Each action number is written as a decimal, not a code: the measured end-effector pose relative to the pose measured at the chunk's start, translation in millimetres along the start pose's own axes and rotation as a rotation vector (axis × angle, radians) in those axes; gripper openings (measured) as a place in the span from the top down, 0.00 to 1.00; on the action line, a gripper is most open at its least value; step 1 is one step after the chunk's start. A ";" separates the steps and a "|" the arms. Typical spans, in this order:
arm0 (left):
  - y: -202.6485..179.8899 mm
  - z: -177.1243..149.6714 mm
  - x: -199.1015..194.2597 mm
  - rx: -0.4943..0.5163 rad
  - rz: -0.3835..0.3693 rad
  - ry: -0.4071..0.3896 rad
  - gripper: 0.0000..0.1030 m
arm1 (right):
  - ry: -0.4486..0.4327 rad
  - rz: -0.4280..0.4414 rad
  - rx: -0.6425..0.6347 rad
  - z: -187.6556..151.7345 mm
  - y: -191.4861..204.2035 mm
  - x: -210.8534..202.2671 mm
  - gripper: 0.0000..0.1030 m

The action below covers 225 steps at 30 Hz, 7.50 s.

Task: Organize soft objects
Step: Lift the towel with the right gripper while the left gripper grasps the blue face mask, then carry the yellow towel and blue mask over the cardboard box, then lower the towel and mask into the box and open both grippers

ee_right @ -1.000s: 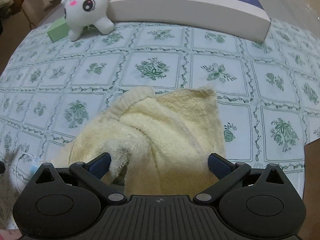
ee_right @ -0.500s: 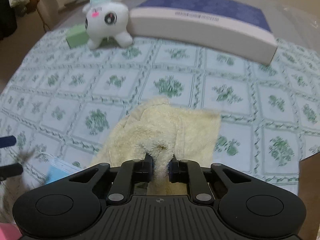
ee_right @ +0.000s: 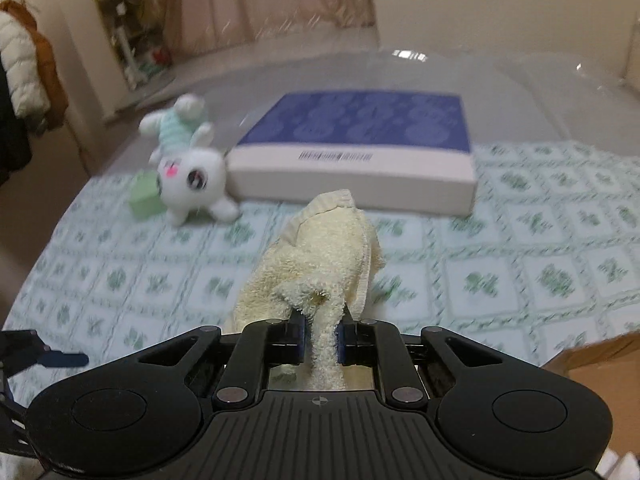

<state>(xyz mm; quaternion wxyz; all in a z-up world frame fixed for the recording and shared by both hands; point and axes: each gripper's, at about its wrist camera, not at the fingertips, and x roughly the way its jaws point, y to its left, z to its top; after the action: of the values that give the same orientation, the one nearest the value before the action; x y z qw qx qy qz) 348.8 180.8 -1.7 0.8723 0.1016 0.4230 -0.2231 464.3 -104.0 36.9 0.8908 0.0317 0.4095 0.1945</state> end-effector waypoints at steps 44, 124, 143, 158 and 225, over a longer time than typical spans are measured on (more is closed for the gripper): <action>-33.7 52.5 123.8 0.623 -0.347 0.235 0.85 | 0.064 0.007 0.011 -32.9 -38.5 11.6 0.86; -251.5 10.0 -170.9 -0.312 -0.135 -0.167 0.99 | -0.320 -0.001 0.133 -208.3 -67.4 -364.2 0.86; -326.6 36.5 -115.1 -0.336 -0.252 -0.131 0.99 | -0.310 -0.083 0.212 -243.8 -124.0 -384.7 0.86; -362.4 82.1 -58.2 -0.432 -0.368 -0.121 0.99 | -0.301 -0.169 0.214 -229.0 -177.5 -386.0 0.86; -342.3 92.0 -0.1 -0.451 -0.129 -0.118 0.38 | -0.211 -0.036 0.353 -206.9 -223.2 -307.4 0.31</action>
<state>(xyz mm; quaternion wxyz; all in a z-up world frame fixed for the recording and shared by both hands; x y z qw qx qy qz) 249.9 -154.1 59.4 0.8802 -0.1361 0.4159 -0.1836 201.3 -445.6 72.1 0.9127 0.2001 0.3422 0.0992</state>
